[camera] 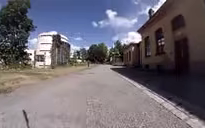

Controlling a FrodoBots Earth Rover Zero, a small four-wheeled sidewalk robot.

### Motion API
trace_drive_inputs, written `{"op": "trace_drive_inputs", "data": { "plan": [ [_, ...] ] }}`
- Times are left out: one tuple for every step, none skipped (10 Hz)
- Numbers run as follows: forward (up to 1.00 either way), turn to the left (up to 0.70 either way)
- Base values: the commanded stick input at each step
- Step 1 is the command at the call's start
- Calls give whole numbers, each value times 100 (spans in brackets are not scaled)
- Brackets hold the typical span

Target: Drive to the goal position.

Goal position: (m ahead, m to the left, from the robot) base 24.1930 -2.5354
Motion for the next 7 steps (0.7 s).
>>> {"op": "trace_drive_inputs", "data": {
  "plan": [
    [85, 0],
    [85, 0],
    [85, 0],
    [85, 0],
    [85, -19],
    [85, -34],
    [85, -34]
  ]
}}
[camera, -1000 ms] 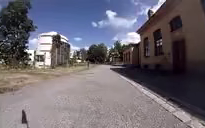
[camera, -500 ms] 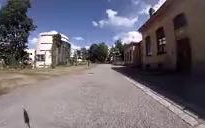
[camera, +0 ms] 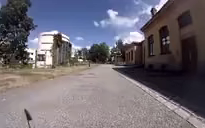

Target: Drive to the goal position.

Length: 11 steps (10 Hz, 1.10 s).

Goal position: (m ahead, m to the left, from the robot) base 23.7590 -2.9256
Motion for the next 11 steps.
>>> {"op": "trace_drive_inputs", "data": {
  "plan": [
    [85, -34],
    [85, -32],
    [85, -24],
    [85, 0],
    [85, 0],
    [85, 0],
    [85, 0],
    [85, 0],
    [85, 0],
    [85, 0],
    [85, 0]
  ]
}}
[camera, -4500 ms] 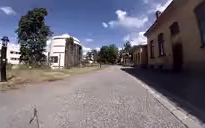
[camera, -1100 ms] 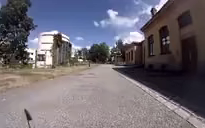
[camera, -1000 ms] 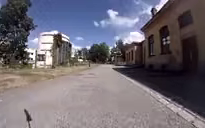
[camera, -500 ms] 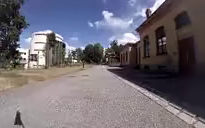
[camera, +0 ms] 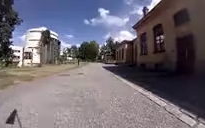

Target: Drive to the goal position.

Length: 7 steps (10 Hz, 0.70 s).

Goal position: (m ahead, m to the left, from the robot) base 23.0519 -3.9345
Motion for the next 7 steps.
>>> {"op": "trace_drive_inputs", "data": {
  "plan": [
    [85, 0],
    [85, 0],
    [85, 0],
    [85, 0],
    [85, 0],
    [85, 0],
    [85, 0]
  ]
}}
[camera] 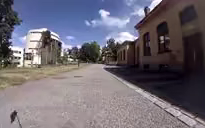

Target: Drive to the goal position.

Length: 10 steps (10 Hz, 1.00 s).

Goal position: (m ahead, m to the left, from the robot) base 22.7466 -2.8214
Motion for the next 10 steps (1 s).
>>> {"op": "trace_drive_inputs", "data": {
  "plan": [
    [85, 0],
    [85, 0],
    [85, 0],
    [85, 0],
    [85, 0],
    [85, 0],
    [85, 0],
    [85, 0],
    [85, 0],
    [85, 0]
  ]
}}
